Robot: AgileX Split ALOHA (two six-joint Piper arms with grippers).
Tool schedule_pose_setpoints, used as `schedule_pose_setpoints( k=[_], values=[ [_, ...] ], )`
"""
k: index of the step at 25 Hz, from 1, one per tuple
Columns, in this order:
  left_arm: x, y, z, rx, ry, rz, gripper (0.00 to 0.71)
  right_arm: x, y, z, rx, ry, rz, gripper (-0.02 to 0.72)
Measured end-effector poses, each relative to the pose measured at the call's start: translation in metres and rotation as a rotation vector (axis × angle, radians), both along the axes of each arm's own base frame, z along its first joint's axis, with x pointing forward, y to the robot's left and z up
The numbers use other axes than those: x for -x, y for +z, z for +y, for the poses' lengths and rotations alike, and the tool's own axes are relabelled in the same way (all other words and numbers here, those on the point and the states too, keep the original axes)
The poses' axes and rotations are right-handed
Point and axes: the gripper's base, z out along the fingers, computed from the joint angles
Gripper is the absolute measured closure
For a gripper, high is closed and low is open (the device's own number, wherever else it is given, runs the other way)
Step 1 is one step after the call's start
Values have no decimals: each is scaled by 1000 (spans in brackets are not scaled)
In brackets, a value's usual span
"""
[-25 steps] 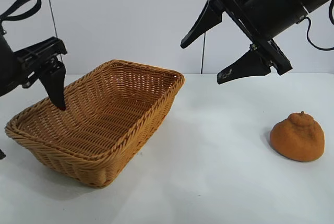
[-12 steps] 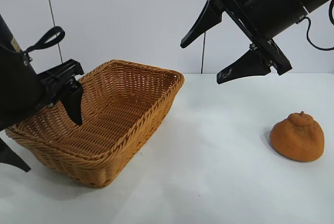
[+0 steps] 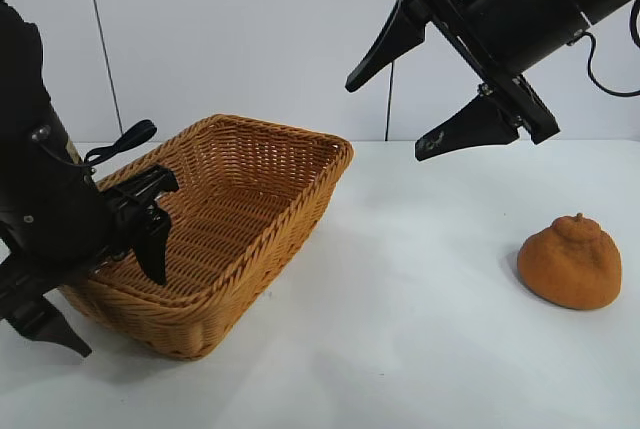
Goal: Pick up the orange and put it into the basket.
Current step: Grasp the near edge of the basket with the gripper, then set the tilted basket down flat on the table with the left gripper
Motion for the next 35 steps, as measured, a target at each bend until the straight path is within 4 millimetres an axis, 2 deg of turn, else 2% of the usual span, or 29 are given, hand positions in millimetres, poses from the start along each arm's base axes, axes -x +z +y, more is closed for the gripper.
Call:
schedule_pose_setpoints(
  k=[5,6,7,10,13,22,30,35],
  values=[
    [-2,0,8,6,43,19,567,0,0,0,0,0,0,156],
    [-3,0,10,19,71,24,611,0,0,0,0,0,0,156],
    [-4,1,12,22,76,22,625,0,0,0,0,0,0,156],
    [-7,7,20,35,83,26,625,0,0,0,0,0,0,156],
    [-17,18,31,44,55,23,625,0,0,0,0,0,0,156],
    [-63,65,43,70,-147,-104,625,0,0,0,0,-1,0,156],
    [-93,60,34,6,-532,-36,625,0,0,0,0,-1,0,156],
    [-101,63,30,-11,-737,-15,625,0,0,0,0,0,1,156]
  ],
)
